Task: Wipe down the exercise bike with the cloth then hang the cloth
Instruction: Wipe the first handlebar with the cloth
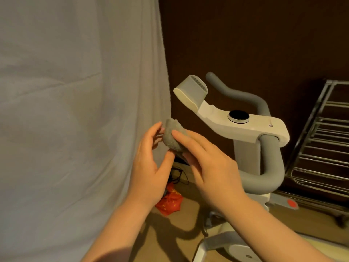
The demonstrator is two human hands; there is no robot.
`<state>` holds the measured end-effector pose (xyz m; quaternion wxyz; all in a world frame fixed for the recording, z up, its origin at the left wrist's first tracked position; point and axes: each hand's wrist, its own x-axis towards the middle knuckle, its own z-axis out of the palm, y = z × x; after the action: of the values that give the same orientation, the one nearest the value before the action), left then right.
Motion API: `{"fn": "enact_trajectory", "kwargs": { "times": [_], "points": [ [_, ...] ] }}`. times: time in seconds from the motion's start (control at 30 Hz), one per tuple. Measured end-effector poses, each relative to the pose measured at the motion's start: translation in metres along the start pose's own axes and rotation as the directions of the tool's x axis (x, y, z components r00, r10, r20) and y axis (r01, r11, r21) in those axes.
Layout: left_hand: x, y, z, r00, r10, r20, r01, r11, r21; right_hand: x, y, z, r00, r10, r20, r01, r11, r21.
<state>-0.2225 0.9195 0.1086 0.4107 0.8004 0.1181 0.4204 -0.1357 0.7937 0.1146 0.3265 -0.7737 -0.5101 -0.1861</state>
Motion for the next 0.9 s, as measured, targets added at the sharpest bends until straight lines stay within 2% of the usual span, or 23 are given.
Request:
{"fn": "enact_trajectory", "kwargs": {
  "times": [0.1, 0.2, 0.3, 0.33, 0.4, 0.47, 0.53, 0.6, 0.7, 0.77, 0.8, 0.87, 0.9],
  "points": [
    [0.002, -0.001, -0.005, 0.998, 0.044, 0.033, -0.047, 0.995, 0.088, -0.010, 0.013, -0.018, 0.991, 0.125, 0.038, -0.123, 0.991, -0.048],
    [0.002, 0.005, 0.002, 0.995, 0.097, 0.018, -0.099, 0.980, 0.173, 0.013, 0.003, -0.005, 0.969, 0.246, -0.018, -0.247, 0.968, -0.040],
    [0.003, 0.008, 0.009, 0.981, 0.177, 0.077, -0.191, 0.950, 0.246, -0.004, -0.012, 0.004, 0.978, 0.194, -0.076, -0.194, 0.981, 0.012],
    [0.003, 0.007, 0.010, 0.975, 0.196, 0.101, -0.216, 0.940, 0.265, -0.016, -0.004, -0.001, 0.981, 0.181, -0.067, -0.182, 0.983, -0.014],
    [0.004, 0.006, 0.012, 0.969, 0.210, 0.128, -0.240, 0.921, 0.306, -0.037, 0.024, -0.017, 0.977, 0.201, -0.072, -0.211, 0.962, -0.176],
    [0.004, 0.006, 0.014, 0.964, 0.225, 0.139, -0.260, 0.901, 0.347, -0.044, 0.041, -0.031, 0.946, 0.296, -0.133, -0.321, 0.912, -0.255],
    [0.003, 0.008, 0.021, 0.951, 0.265, 0.159, -0.307, 0.866, 0.394, -0.040, 0.035, -0.027, 0.898, 0.396, -0.192, -0.431, 0.878, -0.208],
    [0.000, 0.011, 0.030, 0.942, 0.285, 0.180, -0.336, 0.835, 0.436, -0.040, 0.021, -0.016, 0.901, 0.388, -0.195, -0.423, 0.887, -0.186],
    [0.000, 0.017, 0.041, 0.917, 0.296, 0.269, -0.391, 0.804, 0.448, -0.053, 0.041, -0.034, 0.945, 0.313, -0.100, -0.328, 0.911, -0.250],
    [0.000, 0.019, 0.048, 0.893, 0.298, 0.338, -0.430, 0.785, 0.446, -0.068, 0.065, -0.044, 0.932, 0.290, -0.220, -0.346, 0.893, -0.289],
    [0.000, 0.020, 0.052, 0.891, 0.298, 0.343, -0.433, 0.787, 0.440, -0.075, 0.067, -0.041, 0.896, 0.313, -0.317, -0.385, 0.901, -0.200],
    [-0.005, 0.023, 0.063, 0.887, 0.314, 0.338, -0.436, 0.808, 0.397, -0.083, 0.048, -0.013, 0.765, 0.430, -0.479, -0.423, 0.897, 0.128],
    [-0.009, 0.025, 0.069, 0.881, 0.324, 0.344, -0.444, 0.818, 0.366, -0.085, 0.034, 0.004, 0.701, 0.482, -0.526, -0.421, 0.875, 0.240]
  ]
}}
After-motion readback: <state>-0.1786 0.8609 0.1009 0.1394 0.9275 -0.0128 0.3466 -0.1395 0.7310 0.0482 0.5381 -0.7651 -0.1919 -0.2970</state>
